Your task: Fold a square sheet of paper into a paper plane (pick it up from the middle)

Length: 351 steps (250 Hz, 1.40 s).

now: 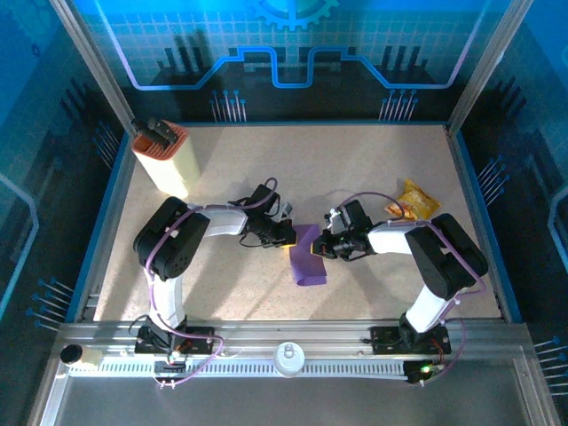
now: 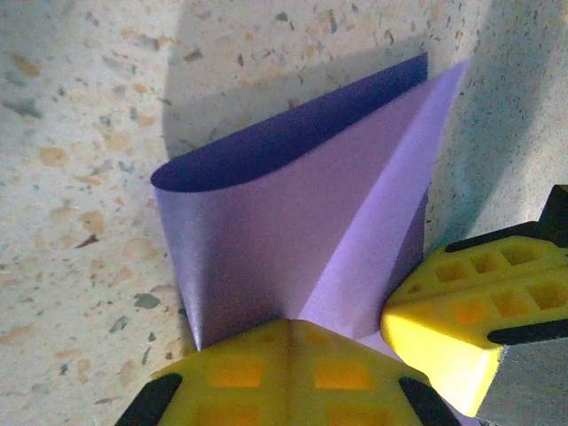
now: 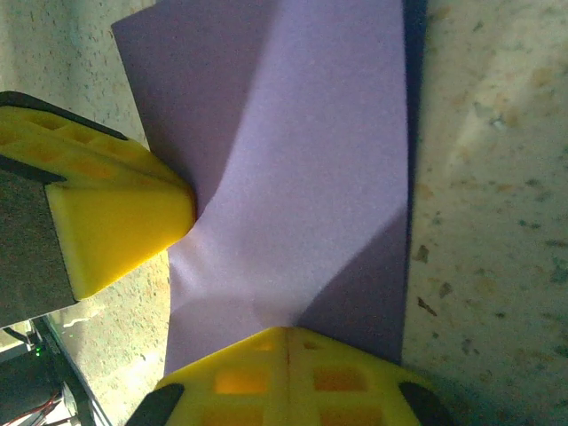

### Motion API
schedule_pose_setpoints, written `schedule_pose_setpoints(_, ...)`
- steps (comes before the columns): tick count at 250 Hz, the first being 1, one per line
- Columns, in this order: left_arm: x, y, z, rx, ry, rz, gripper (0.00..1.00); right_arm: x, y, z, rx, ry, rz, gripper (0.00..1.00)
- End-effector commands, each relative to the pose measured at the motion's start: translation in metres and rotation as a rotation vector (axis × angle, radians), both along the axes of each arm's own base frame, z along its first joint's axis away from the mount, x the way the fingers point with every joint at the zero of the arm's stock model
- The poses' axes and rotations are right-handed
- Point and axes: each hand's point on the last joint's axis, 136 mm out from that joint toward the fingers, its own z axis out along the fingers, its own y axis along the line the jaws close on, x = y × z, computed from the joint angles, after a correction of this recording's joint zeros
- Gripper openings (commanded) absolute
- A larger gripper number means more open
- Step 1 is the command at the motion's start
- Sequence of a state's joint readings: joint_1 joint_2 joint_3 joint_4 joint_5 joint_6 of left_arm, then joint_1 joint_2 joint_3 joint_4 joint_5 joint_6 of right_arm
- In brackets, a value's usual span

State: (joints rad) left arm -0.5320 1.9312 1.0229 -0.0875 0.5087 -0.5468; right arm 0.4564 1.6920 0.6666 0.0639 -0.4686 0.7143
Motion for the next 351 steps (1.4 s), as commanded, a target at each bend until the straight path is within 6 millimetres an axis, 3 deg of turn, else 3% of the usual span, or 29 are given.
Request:
schedule_pose_setpoints(1,-0.012,0.023,-0.033,0.112,0.057,0.031,0.00,-0.044,-0.047,-0.052,-0.223,0.192,-0.063,0.05)
schedule_pose_setpoints(23,-0.009,0.018,-0.019,0.080,0.043,0.034,0.00,-0.044,-0.047,-0.052,-0.222,0.192,-0.064,0.05)
schedule_pose_setpoints(62,0.007,0.002,0.023,-0.002,-0.018,0.022,0.00,-0.044,-0.047,-0.051,-0.221,0.191,-0.063,0.05)
schedule_pose_setpoints(93,0.010,-0.010,0.039,-0.044,-0.040,-0.030,0.00,-0.043,-0.047,-0.050,-0.221,0.189,-0.065,0.05)
schedule_pose_setpoints(141,0.013,-0.011,0.028,-0.025,-0.029,-0.034,0.00,-0.043,-0.047,-0.050,-0.221,0.189,-0.066,0.05)
schedule_pose_setpoints(224,0.021,0.015,-0.024,0.081,0.020,0.034,0.00,-0.046,-0.050,-0.051,-0.227,0.191,-0.069,0.05)
schedule_pose_setpoints(313,0.051,0.047,-0.020,0.148,0.025,0.203,0.00,-0.049,-0.050,-0.052,-0.227,0.195,-0.070,0.05)
schedule_pose_setpoints(351,0.056,0.045,-0.014,0.140,0.024,0.233,0.00,-0.049,-0.049,-0.053,-0.225,0.195,-0.071,0.05)
